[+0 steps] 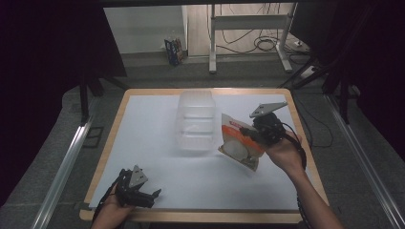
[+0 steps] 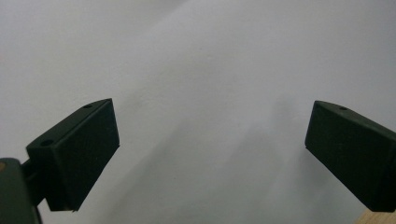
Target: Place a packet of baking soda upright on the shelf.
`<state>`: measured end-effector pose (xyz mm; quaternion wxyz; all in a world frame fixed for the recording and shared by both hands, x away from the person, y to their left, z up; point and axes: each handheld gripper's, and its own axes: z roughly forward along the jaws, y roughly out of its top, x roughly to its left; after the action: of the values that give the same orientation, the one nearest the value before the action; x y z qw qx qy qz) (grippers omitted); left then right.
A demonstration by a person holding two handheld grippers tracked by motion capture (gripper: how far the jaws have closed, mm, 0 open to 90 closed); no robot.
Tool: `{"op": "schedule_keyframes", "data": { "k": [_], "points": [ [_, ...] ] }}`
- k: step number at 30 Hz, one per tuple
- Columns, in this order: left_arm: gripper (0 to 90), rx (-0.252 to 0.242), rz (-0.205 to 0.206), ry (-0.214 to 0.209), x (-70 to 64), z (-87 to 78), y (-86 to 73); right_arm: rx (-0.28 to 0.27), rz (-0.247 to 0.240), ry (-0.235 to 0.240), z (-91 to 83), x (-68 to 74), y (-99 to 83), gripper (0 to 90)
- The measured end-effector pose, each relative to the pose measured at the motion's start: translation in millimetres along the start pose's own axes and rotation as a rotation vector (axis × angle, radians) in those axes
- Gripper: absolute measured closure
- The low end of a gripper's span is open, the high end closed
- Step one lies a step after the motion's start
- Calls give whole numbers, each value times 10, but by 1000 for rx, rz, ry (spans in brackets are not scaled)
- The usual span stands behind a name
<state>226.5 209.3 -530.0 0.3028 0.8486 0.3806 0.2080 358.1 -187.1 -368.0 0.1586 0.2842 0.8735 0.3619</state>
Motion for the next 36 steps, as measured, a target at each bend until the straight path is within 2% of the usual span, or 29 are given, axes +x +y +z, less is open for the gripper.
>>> {"op": "schedule_keyframes", "data": {
  "k": [22,31,36],
  "points": [
    [29,-3,-1,-3,7,-5,-4,-65,10,-10,-11,-149,455,887],
    [29,-5,-1,-4,9,-8,-6,-67,-3,1,124,-138,642,888],
    [29,-9,-4,-5,11,-11,-9,-60,-11,17,270,-104,782,887]
  ]
}}
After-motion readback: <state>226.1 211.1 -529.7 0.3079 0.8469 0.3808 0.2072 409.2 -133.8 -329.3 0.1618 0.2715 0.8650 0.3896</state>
